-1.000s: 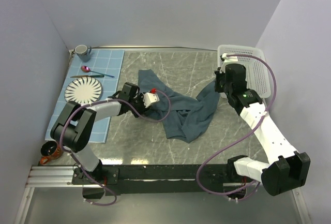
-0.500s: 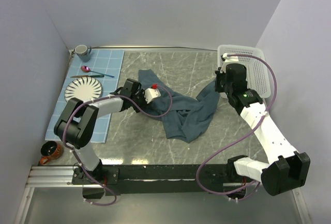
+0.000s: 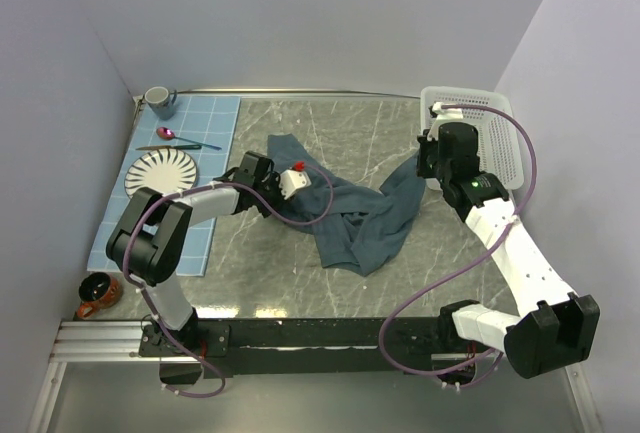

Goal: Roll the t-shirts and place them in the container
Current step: Flatten out the T-shirt at the center of the board.

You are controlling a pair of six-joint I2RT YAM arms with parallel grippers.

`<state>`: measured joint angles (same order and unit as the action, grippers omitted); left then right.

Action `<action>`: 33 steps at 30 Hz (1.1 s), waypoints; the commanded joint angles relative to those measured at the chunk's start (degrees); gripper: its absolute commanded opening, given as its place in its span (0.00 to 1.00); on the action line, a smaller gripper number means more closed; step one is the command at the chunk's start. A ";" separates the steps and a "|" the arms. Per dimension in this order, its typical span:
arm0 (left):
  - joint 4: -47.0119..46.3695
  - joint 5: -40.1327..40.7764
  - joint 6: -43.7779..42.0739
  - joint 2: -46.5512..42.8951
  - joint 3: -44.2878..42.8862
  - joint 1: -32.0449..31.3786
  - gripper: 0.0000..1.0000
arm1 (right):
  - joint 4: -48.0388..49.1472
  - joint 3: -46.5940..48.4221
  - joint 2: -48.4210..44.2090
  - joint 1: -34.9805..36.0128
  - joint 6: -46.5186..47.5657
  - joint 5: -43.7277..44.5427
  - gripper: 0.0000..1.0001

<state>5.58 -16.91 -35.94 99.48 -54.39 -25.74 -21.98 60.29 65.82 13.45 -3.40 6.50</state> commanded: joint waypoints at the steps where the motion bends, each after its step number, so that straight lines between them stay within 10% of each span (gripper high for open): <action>1: 0.57 0.73 0.44 -0.61 -1.15 0.86 0.27 | 2.20 -0.26 -0.52 -0.53 -0.73 -0.17 0.00; 13: 4.60 -0.50 -1.58 -1.74 -4.31 2.53 0.01 | 2.55 1.32 1.15 -0.62 -0.47 -0.26 0.00; 33: 9.62 13.30 -2.64 -10.98 -43.24 16.59 0.01 | 15.72 36.55 15.64 -5.10 15.26 1.32 0.00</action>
<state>17.82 -8.58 -39.31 88.97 -89.93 -12.64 -14.17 90.35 80.40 9.72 6.83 6.79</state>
